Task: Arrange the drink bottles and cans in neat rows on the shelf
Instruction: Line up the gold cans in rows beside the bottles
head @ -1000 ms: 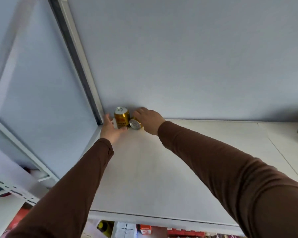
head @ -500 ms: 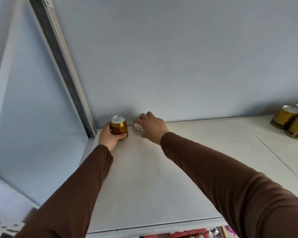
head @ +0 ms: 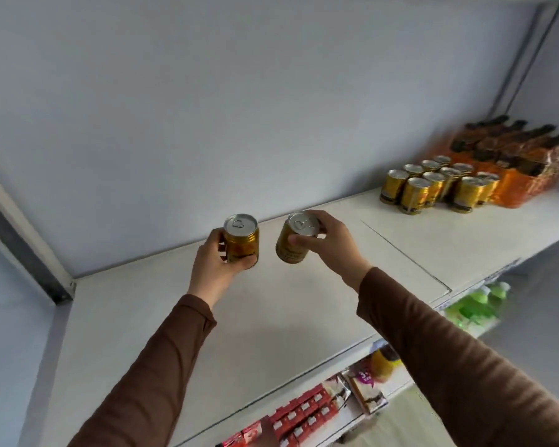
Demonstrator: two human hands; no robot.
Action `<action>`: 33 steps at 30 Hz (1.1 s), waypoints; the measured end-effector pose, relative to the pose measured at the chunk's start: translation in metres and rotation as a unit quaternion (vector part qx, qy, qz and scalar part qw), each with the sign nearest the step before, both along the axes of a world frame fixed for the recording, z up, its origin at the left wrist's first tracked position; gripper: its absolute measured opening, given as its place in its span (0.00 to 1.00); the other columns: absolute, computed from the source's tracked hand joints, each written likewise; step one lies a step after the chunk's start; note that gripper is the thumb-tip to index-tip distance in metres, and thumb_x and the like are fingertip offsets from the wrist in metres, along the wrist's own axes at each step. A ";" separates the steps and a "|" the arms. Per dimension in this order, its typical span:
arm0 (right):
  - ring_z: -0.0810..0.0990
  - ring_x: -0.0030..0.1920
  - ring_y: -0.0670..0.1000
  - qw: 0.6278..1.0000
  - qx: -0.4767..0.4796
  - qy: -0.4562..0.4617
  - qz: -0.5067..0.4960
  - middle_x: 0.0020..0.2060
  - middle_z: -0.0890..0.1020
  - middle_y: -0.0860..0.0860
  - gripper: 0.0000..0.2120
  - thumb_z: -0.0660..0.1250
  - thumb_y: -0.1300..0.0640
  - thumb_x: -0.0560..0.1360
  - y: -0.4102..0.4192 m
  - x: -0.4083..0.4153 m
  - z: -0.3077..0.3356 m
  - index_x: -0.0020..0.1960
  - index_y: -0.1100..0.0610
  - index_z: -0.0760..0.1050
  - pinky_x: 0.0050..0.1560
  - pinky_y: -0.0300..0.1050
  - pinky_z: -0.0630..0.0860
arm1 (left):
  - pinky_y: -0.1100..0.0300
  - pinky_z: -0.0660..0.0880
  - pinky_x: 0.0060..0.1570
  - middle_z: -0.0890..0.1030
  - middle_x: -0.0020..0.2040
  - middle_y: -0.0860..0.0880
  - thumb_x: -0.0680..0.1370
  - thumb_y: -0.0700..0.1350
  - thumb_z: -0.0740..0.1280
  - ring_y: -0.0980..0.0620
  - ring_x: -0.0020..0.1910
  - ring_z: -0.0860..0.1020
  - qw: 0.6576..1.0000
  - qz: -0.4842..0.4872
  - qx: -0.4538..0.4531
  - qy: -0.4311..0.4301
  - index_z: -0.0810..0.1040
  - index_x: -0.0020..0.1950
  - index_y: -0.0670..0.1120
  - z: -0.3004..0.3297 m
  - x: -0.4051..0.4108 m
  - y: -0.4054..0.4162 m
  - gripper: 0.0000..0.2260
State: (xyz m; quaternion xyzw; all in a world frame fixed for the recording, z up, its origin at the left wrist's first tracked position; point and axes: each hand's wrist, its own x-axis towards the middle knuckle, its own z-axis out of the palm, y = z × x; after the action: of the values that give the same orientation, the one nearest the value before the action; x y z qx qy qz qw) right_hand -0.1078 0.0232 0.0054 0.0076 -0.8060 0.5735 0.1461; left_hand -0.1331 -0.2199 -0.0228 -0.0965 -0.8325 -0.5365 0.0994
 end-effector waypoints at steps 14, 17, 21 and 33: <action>0.80 0.51 0.45 0.991 0.016 -0.029 -0.132 0.50 0.81 0.44 0.27 0.79 0.48 0.65 0.268 0.093 -0.004 0.60 0.47 0.74 0.53 0.48 0.81 | 0.58 0.75 0.47 0.80 0.53 0.53 0.64 0.50 0.82 0.54 0.51 0.79 0.986 -0.164 -0.007 -0.016 0.73 0.58 0.55 0.001 0.031 0.292 0.28; 0.79 0.52 0.46 0.990 0.048 -0.033 -0.125 0.52 0.81 0.46 0.29 0.79 0.45 0.65 0.323 0.101 -0.006 0.62 0.47 0.74 0.51 0.44 0.79 | 0.56 0.76 0.47 0.81 0.52 0.55 0.63 0.49 0.83 0.51 0.50 0.80 0.987 -0.160 -0.001 -0.024 0.74 0.58 0.54 -0.003 0.039 0.350 0.27; 0.79 0.51 0.43 0.991 0.066 -0.042 -0.111 0.52 0.81 0.44 0.29 0.79 0.43 0.64 0.383 0.100 -0.003 0.62 0.46 0.74 0.45 0.38 0.76 | 0.54 0.77 0.49 0.81 0.53 0.54 0.64 0.50 0.83 0.50 0.50 0.81 0.989 -0.146 0.004 -0.038 0.74 0.58 0.54 -0.006 0.044 0.409 0.28; 0.79 0.52 0.49 0.982 0.162 -0.069 -0.062 0.51 0.79 0.45 0.29 0.77 0.44 0.67 0.476 0.005 0.004 0.64 0.50 0.73 0.43 0.39 0.75 | 0.55 0.73 0.54 0.80 0.58 0.50 0.65 0.48 0.82 0.49 0.56 0.78 0.994 -0.074 -0.020 -0.072 0.72 0.66 0.49 -0.024 -0.020 0.501 0.34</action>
State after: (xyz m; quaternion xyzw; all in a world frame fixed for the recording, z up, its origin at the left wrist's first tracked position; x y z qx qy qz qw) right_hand -0.1027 0.4994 0.0092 -0.0583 -0.8952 0.4244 0.1225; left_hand -0.1531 0.2810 -0.0470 -0.1208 -0.8387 -0.5311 -0.0023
